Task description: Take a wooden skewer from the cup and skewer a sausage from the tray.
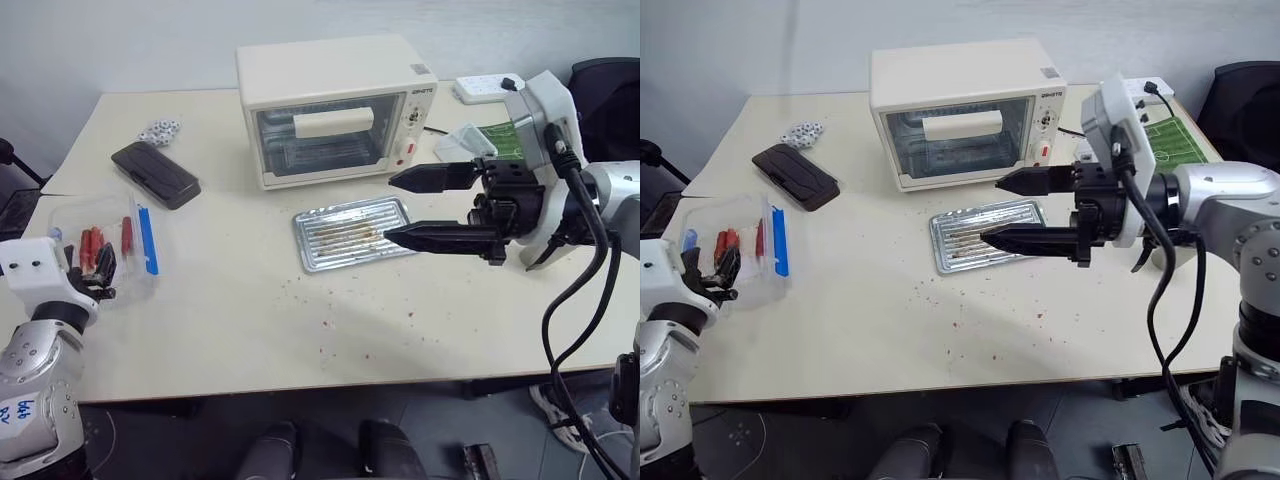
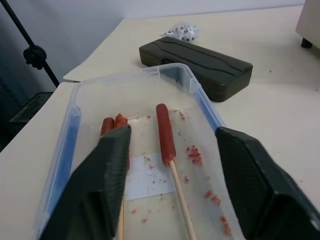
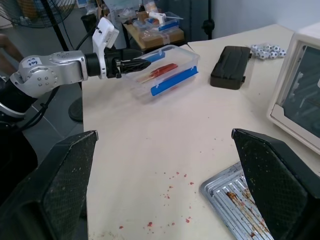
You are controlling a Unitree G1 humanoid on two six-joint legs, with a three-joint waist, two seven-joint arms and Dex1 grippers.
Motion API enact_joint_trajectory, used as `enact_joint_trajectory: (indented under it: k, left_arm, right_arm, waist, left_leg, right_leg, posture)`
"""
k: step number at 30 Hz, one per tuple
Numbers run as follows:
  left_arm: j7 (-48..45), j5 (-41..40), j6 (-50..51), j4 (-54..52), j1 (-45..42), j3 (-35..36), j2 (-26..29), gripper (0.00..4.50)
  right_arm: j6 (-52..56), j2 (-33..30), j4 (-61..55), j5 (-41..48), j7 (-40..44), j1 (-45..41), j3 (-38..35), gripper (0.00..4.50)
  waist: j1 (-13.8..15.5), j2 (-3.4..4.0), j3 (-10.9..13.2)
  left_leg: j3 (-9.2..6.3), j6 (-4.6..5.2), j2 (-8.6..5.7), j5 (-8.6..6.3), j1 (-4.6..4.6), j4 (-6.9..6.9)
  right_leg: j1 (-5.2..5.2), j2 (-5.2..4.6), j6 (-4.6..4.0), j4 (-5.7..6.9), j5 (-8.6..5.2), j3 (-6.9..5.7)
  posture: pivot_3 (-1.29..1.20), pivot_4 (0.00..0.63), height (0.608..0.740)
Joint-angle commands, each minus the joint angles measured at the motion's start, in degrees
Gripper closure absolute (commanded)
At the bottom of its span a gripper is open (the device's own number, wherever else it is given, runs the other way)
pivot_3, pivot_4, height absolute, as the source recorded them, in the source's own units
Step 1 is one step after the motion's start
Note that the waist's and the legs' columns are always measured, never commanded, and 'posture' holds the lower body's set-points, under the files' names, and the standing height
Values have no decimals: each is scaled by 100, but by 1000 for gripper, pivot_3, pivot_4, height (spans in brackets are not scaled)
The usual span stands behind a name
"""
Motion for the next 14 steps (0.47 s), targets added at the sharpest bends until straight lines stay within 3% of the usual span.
enact_joint_trajectory:
  k: [1,4,8,14]
  left_arm:
    - [-287,-663,362,-643,364,936,160,724]
    - [-656,-1366,759,-953,879,1709,313,724]
    - [-1941,-2131,866,-1014,2026,2541,826,724]
    - [-2648,-2270,743,-468,2527,3023,1525,724]
  right_arm:
    - [-146,-189,-73,-65,76,0,-91,0]
    - [-215,-252,-32,-140,177,78,-95,0]
    - [-322,-255,71,-264,281,118,-43,0]
    - [-431,-140,229,-396,385,112,93,0]
  waist:
    - [-17,-3,0]
    - [-25,-4,-1]
    - [-12,-4,-1]
    - [5,-4,-1]
  left_leg:
    - [0,-1,2,-1,0,0]
    - [5,-10,27,-14,-1,0]
    - [5,-15,39,-19,0,-1]
    - [-15,12,45,-35,7,-1]
  right_leg:
    - [-1,0,0,-1,0,0]
    - [-1,11,-9,-14,0,2]
    - [2,16,-22,-24,-1,6]
    - [25,14,-44,-47,10,12]
  posture:
    - [0,150,740]
    - [0,150,740]
    - [0,150,740]
    - [0,150,740]
